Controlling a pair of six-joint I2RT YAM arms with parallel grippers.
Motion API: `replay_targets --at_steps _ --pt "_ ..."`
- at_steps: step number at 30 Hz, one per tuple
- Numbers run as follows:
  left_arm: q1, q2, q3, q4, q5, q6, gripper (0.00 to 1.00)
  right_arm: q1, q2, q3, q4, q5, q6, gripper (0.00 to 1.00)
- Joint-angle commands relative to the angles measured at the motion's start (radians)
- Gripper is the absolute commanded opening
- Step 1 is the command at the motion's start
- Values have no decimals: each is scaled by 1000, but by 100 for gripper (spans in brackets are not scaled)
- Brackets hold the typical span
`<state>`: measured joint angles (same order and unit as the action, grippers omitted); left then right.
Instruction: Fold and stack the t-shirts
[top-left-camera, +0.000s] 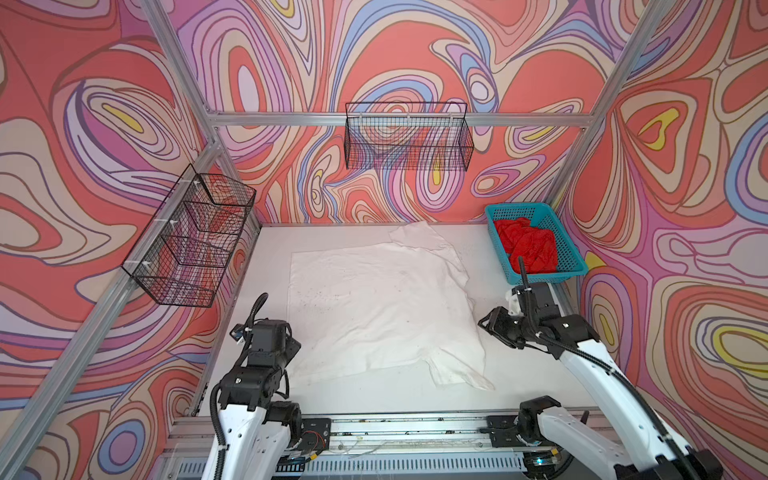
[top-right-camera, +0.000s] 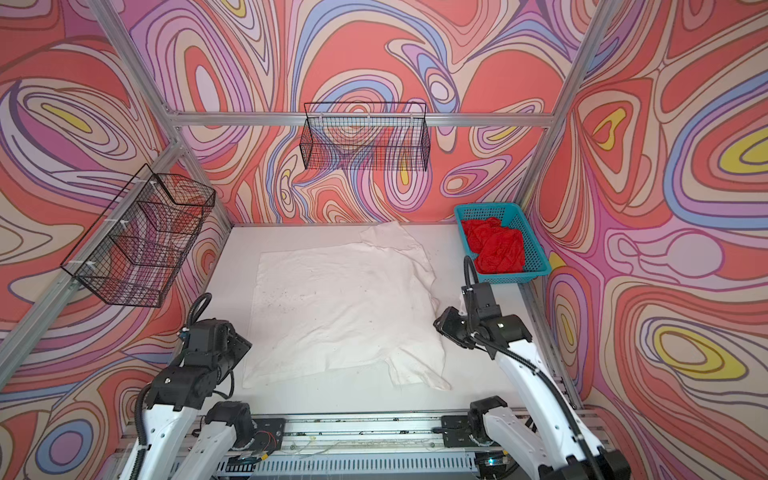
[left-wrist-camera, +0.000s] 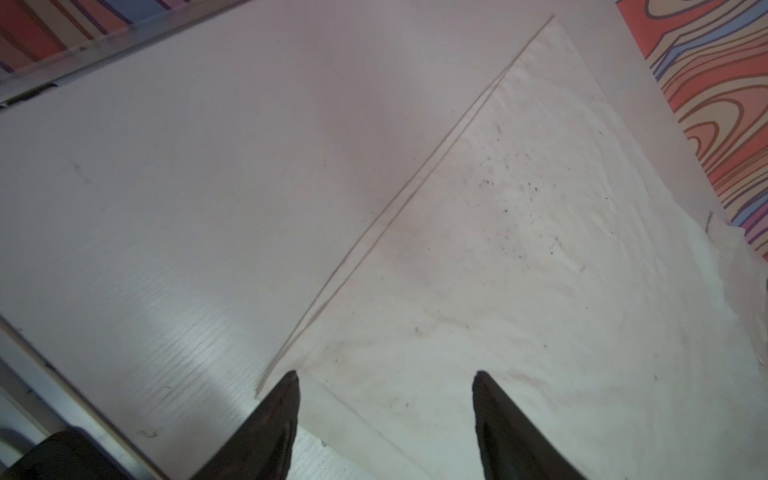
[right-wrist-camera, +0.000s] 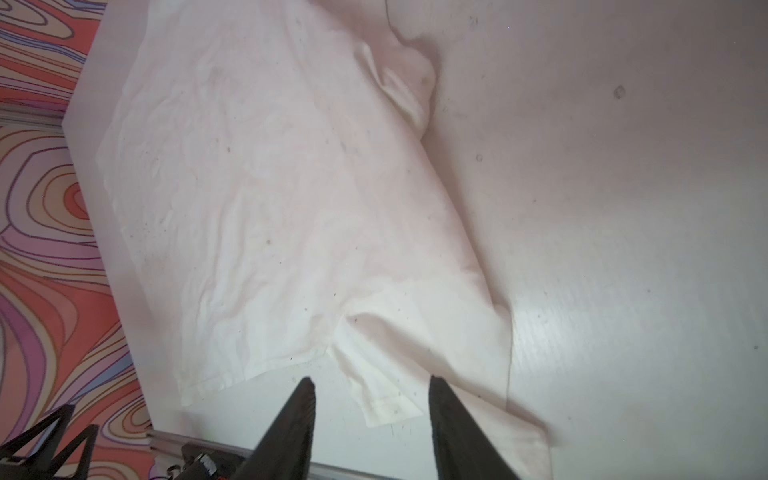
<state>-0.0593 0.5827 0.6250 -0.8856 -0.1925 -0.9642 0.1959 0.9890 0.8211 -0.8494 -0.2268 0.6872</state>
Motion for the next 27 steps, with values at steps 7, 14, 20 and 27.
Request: replay_targets --at_steps 7,14,20,27 --pt "-54 396 -30 361 292 111 61 -4 391 160 376 175 -89 41" --pt "-121 626 3 404 305 132 59 -4 687 350 492 181 -98 39" --pt "-129 684 -13 377 277 106 57 -3 898 454 528 115 -42 35" --pt "-129 740 -17 333 241 107 54 -7 1022 503 533 133 -29 34"
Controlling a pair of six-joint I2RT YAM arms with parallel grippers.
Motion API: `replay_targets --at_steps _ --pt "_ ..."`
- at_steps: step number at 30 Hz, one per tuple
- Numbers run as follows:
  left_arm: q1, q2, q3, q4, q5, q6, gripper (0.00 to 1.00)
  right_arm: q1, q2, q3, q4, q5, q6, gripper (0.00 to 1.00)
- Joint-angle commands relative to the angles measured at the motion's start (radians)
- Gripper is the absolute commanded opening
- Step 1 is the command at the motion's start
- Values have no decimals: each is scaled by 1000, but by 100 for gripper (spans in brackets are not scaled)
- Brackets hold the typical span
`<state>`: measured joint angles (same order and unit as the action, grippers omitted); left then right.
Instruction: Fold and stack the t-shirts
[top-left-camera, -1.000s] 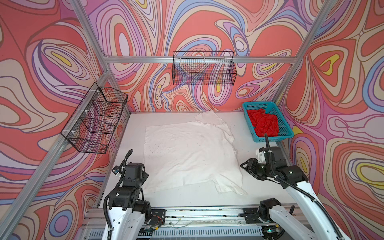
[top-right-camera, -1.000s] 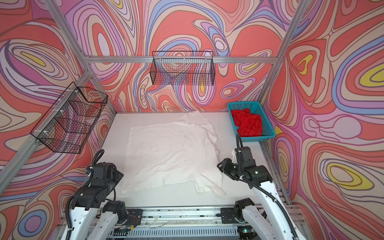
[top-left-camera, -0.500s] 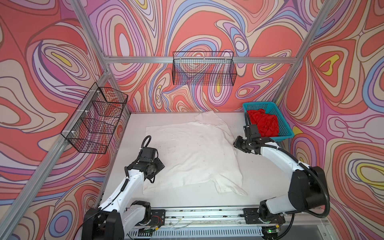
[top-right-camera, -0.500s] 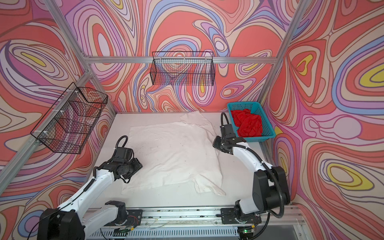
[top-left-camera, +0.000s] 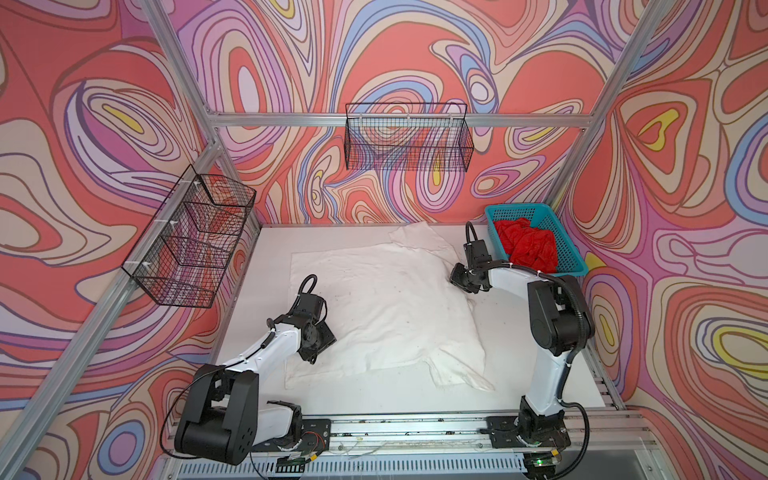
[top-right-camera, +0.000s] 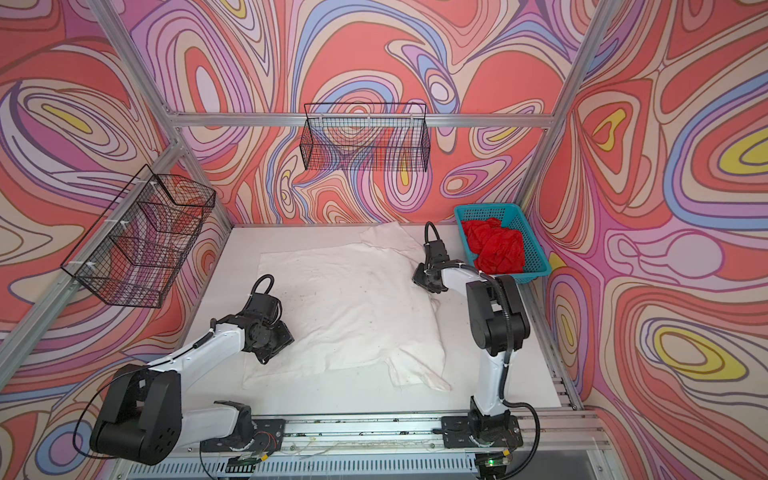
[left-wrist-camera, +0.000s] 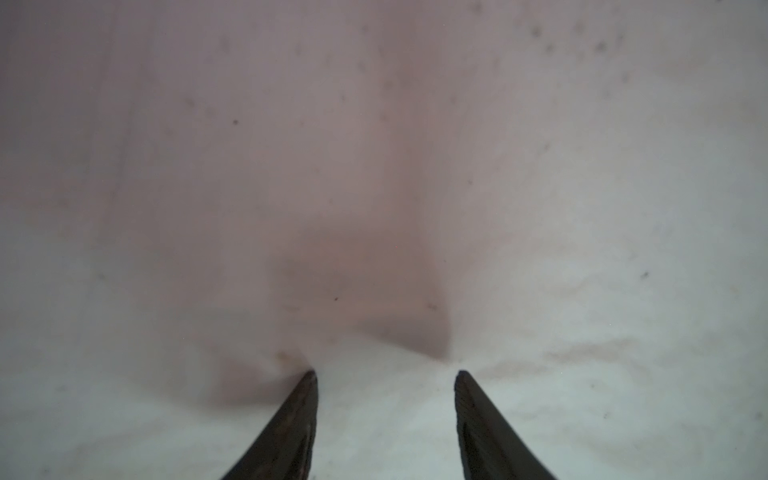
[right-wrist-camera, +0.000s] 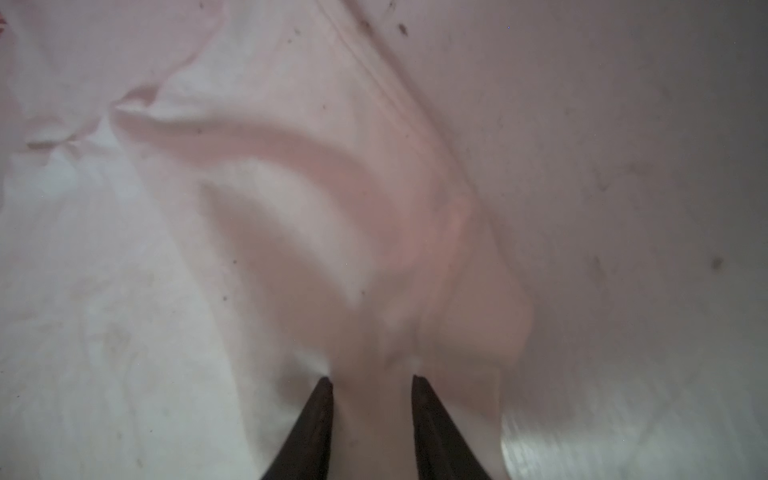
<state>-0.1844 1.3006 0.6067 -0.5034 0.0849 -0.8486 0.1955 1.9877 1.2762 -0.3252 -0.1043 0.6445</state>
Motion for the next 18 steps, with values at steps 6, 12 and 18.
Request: replay_targets --at_steps 6,12,18 --pt "-4 52 24 -87 -74 2 51 -45 88 99 -78 39 -27 33" --pt "-4 70 31 -97 -94 16 50 -76 132 145 -135 78 -81 33" --pt "-4 79 27 -105 -117 23 49 -79 184 242 -185 120 -140 34"
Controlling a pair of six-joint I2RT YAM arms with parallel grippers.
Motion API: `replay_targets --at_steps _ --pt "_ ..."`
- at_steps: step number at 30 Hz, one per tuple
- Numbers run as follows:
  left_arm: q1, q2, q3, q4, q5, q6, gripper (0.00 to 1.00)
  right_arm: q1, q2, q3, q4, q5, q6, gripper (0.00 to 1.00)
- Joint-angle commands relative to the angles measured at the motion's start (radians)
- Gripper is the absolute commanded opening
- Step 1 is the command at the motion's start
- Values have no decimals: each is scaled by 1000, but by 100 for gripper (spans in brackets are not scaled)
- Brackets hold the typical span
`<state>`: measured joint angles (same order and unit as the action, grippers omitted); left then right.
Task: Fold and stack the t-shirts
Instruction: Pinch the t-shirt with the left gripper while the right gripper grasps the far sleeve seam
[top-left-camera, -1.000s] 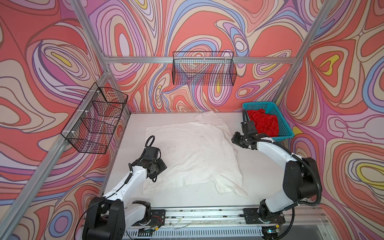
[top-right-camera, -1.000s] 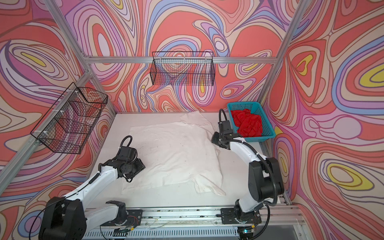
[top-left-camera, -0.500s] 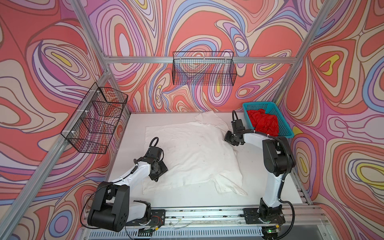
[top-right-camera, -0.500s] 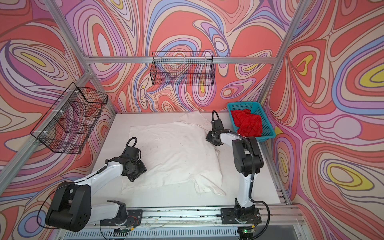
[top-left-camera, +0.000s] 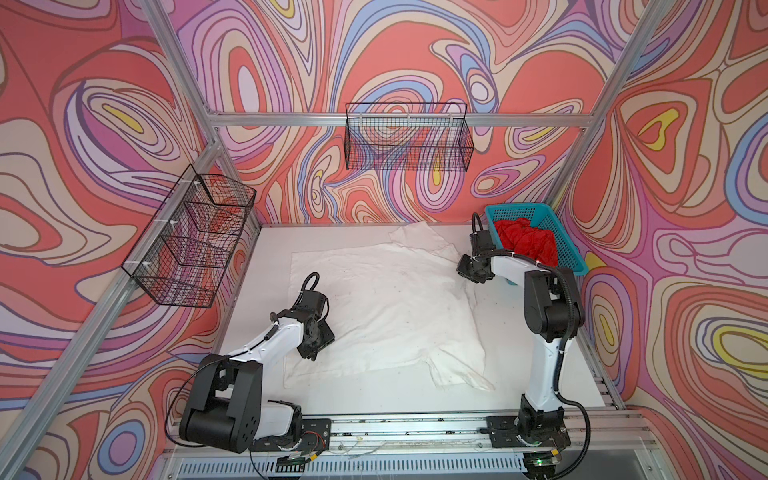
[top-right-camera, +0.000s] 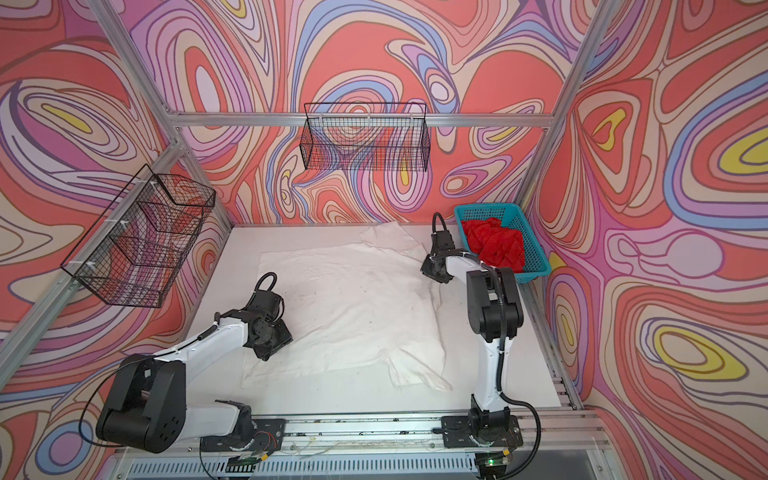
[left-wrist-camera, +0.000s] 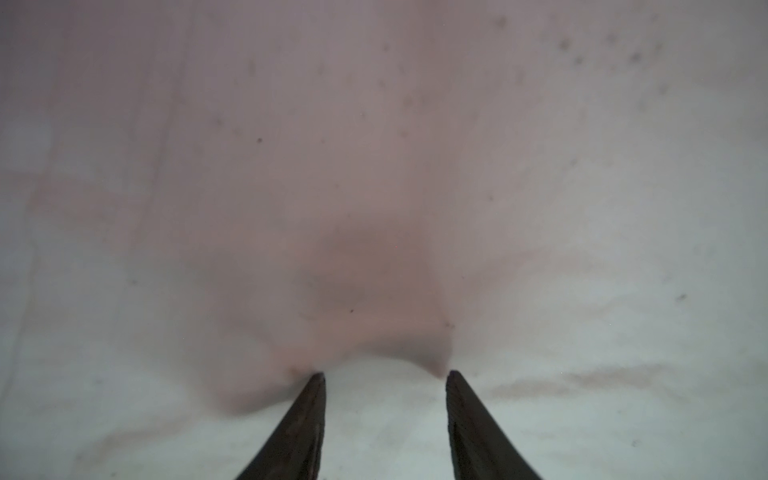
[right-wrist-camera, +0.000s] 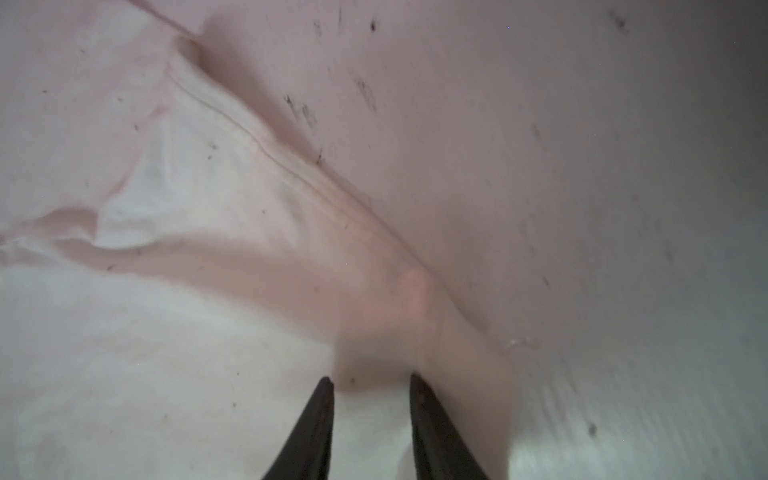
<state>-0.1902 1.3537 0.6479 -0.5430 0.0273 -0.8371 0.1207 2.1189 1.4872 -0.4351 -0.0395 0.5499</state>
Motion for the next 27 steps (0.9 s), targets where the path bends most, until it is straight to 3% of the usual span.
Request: replay_targets --at_steps 1,5,9,13,18,27 --pt "1 25 -19 -65 -62 12 49 -4 68 62 -94 66 -59 34" --pt "2 20 -20 -66 -65 16 48 -4 71 169 -168 90 -113 37" --pt "1 13 -14 -69 -68 15 48 -4 -38 166 -208 81 -134 41" --pt "1 5 -4 -72 -70 13 48 -3 -206 12 -215 23 -113 41" --pt "1 8 1 -71 -71 19 48 -3 -381 -214 -196 20 -86 32" --pt "1 33 11 -71 -63 36 48 -2 -364 -355 -122 0 -82 22"
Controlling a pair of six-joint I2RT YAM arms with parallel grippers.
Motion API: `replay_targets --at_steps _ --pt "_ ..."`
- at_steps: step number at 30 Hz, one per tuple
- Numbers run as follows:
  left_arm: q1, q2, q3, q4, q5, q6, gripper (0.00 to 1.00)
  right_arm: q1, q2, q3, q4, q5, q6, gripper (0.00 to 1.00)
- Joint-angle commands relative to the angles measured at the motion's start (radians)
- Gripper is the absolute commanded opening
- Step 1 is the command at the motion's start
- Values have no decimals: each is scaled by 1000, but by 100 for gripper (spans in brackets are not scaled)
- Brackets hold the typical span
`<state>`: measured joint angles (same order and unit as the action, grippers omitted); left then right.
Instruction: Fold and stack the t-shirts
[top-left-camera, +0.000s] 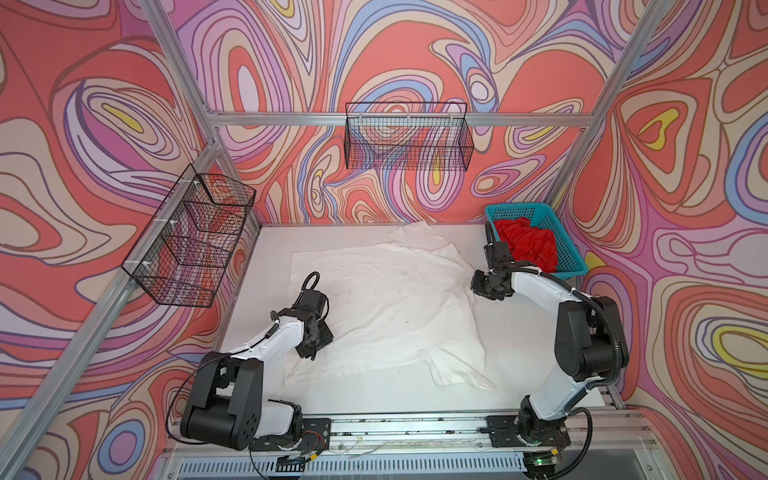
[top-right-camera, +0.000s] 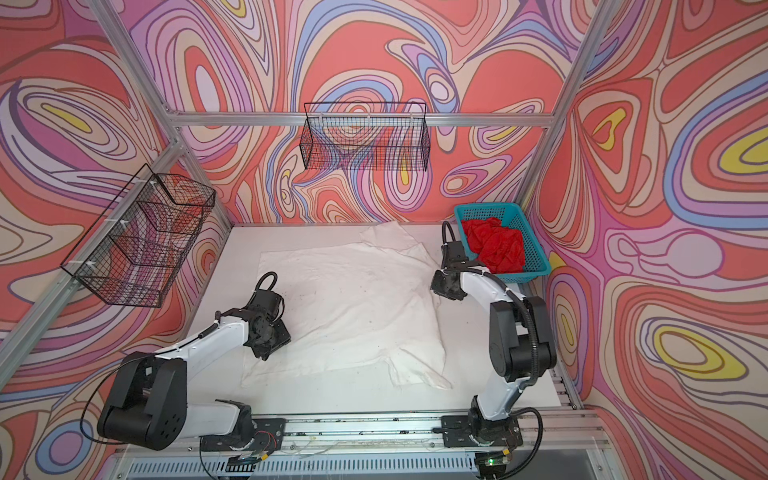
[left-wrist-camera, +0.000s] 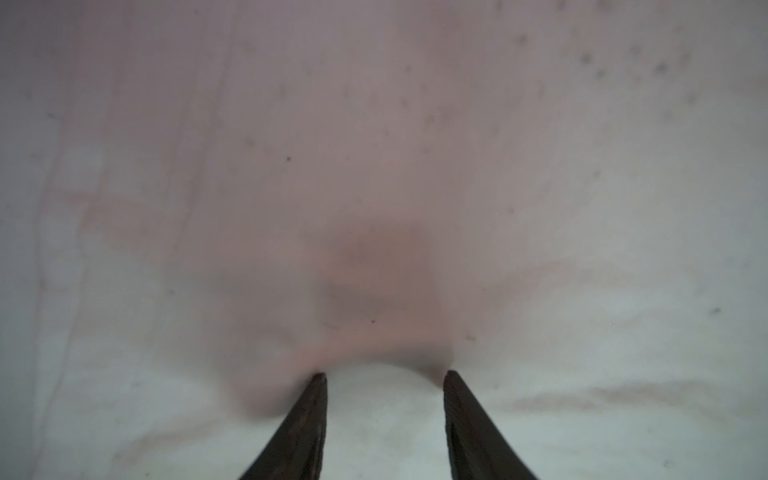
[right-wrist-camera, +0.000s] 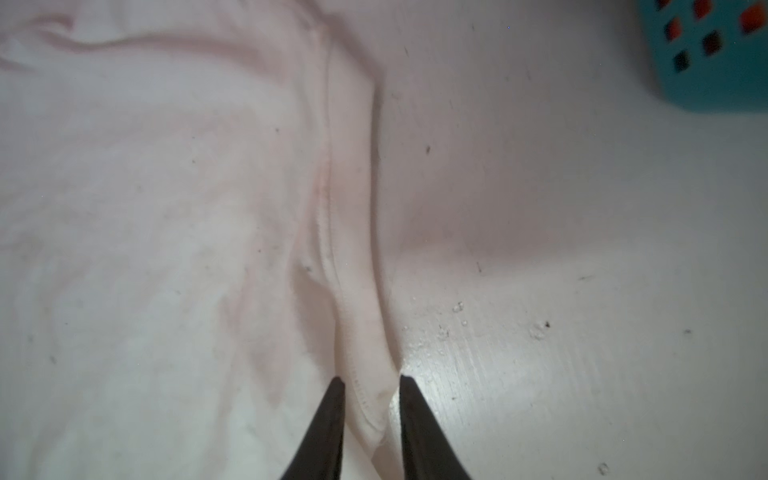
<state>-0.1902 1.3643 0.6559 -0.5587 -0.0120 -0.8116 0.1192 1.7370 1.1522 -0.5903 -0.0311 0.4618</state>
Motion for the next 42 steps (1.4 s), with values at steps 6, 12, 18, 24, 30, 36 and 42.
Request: replay_targets --at_steps 6,12,18,24,30,36,42 --pt "1 28 4 -50 -23 9 48 13 88 -69 39 20 -24 21" --pt "1 38 7 -48 -32 8 48 6 112 -95 -71 150 -72 18" --pt "1 39 1 -48 -38 10 48 -30 49 -139 -98 181 -84 15" --pt "1 39 7 -55 -48 23 48 -29 -61 -115 -52 33 -59 32" --pt "1 39 11 -56 -46 25 47 -28 -80 -106 15 -46 -9 42" --pt "1 45 16 -56 -45 26 47 -15 13 -77 31 -64 -25 42" --pt "1 51 14 -52 -43 22 47 16 94 -62 15 -50 -44 42"
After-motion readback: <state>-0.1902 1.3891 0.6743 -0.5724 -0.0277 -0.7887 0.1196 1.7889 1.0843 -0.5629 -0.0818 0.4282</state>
